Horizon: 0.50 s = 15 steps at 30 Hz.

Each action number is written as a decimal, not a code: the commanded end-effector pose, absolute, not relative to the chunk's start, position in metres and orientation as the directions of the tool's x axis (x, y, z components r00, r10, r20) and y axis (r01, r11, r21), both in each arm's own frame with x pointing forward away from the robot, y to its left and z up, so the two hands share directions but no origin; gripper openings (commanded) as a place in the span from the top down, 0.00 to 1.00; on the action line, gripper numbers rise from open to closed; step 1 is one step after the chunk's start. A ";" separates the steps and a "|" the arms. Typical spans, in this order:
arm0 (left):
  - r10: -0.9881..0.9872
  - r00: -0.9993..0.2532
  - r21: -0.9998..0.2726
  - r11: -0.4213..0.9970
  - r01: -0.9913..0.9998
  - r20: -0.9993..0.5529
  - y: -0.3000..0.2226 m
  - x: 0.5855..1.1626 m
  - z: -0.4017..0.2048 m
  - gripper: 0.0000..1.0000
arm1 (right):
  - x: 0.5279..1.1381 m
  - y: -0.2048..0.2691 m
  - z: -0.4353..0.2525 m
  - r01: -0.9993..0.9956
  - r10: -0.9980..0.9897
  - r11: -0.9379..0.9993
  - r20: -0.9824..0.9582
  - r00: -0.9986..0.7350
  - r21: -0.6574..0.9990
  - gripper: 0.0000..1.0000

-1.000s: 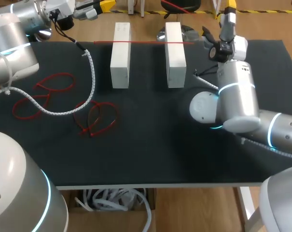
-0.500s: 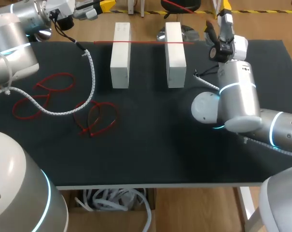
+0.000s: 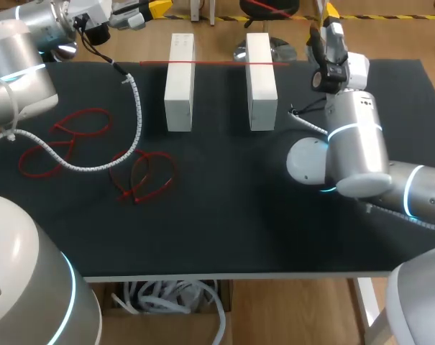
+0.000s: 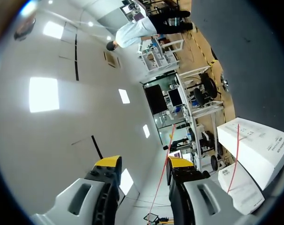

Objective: Grab the tape and strap the tape.

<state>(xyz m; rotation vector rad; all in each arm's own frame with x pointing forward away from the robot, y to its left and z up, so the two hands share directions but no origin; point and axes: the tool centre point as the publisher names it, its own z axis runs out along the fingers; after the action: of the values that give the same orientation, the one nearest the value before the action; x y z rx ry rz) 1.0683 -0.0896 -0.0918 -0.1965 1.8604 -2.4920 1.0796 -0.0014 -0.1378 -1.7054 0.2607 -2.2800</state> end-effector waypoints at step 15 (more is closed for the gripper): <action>-0.100 -0.991 -0.956 -0.288 -0.053 0.085 -0.090 1.067 -0.092 1.00 | 1.081 0.005 -0.139 0.118 -0.293 -0.955 0.923 -0.251 -0.271 1.00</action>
<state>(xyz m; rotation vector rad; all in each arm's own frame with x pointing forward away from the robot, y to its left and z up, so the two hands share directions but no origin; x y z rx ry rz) 1.0683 -0.0896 -0.0918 -0.1966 1.8604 -2.4920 1.0802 0.0037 -0.1399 -1.7307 0.2109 -2.2886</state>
